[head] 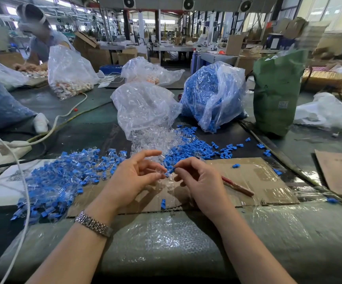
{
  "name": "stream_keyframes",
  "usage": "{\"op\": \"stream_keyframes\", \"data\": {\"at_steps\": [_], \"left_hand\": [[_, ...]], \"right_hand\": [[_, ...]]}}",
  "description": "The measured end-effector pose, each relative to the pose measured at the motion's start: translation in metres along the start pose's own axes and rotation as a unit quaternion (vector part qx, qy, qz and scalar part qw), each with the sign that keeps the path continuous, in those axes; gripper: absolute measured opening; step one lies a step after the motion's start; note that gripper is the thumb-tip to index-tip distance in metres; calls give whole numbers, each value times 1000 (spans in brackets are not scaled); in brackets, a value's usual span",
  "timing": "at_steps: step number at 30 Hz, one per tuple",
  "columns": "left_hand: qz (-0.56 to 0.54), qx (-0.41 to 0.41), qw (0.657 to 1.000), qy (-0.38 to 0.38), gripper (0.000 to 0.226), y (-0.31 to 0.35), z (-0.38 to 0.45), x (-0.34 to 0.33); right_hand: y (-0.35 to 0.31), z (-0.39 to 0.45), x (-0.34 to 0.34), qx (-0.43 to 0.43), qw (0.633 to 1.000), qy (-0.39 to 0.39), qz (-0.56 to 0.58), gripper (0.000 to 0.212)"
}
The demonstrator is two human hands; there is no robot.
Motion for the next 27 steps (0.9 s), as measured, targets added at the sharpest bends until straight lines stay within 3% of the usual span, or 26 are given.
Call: {"op": "stream_keyframes", "data": {"at_steps": [13,17,24,27], "left_hand": [[-15,-10,1000,-19,50,1,-1,-10],[-49,40,997,-43,25,-7,-1,-13],[-91,68,991,-70,24,-16,2,-13],[-125,85,986,-71,24,-19,3,-9]], "right_hand": [[-20,1,-11,63,991,-59,-101,4],[-20,2,-8,72,992,-44,-97,5],[-19,0,-9,67,994,-44,-80,6],[-21,0,0,49,996,7,-72,20]]}}
Point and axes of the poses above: each hand's wrist, its own z-axis towards the middle knuckle, its own x-axis out of the back of the hand, y = z × x, the point moved 9 cm from there along z, towards the middle knuckle, and after that the axes turned 12 degrees about x, right-handed, at the moved point
